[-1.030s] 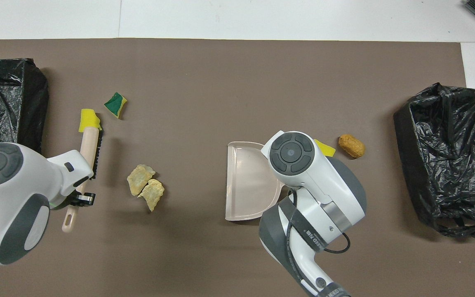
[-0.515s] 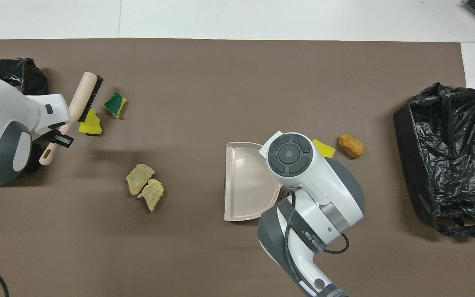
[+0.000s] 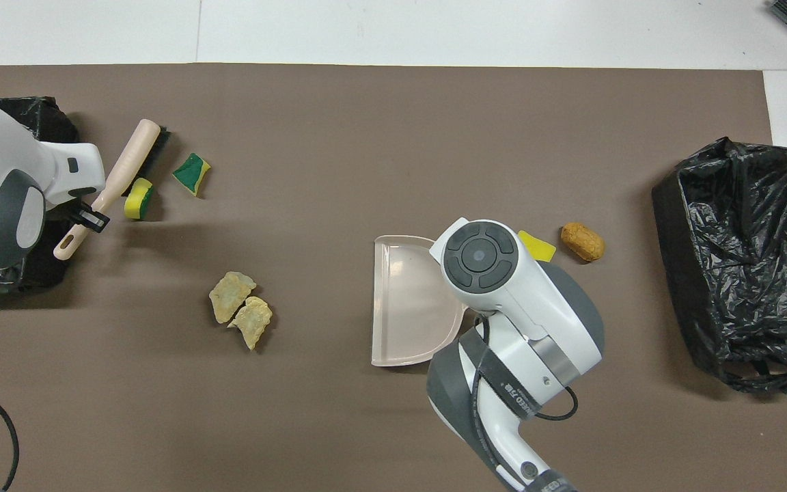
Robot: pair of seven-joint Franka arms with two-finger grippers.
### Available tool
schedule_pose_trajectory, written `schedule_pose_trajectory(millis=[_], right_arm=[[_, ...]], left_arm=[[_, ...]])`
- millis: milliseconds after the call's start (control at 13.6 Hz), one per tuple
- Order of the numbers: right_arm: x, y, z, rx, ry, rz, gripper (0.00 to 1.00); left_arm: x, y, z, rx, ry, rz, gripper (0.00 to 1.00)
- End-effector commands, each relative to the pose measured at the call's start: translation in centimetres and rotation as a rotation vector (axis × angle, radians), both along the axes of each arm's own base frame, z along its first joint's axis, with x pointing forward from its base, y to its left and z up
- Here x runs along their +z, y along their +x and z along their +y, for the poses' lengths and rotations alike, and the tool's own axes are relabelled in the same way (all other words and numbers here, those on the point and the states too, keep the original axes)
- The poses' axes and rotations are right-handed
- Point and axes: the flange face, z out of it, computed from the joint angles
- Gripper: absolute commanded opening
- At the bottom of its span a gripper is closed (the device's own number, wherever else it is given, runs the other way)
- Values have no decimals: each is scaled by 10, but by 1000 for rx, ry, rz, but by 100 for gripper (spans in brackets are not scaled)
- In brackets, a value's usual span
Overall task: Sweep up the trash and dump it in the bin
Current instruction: 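Sweep the sponges and crusts toward the dustpan with the left gripper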
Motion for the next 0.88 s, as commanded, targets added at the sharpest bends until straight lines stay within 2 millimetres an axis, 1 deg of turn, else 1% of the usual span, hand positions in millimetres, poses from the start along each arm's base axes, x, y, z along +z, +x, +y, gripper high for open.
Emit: schedule_pose_trajectory(millis=[0,147,221,294,442,515,589,736,810], right_arm=[[1,-6,-1,14,12,-6,0],[1,-6,-1,14,12,-6,0],[1,-6,-1,14,12,-6,0],[1,-7,0,15,12,-6,0],[1,-6,-1,14,12,-6,0],[1,-6,-1,14,12,-6,0],[1,-6,-1,14,12,-6,0],[1,-6,-1,14,12,-6,0],[1,-6,-1,14,12,-6,0]], left_arm=[[1,-17,-22,-39,23,64,0],[0,-32,-46,-83,28,101,0],[6,-43,-56,-94,34,120,0],[12,-59,-70,-108,42,157,0],[17,-87,-92,-124,46,222,0],[21,-100,-105,-115,30,229,0],[21,-115,-113,-99,16,237,0],[26,-146,-139,-115,19,243,0],[28,-155,-150,-109,19,241,0]])
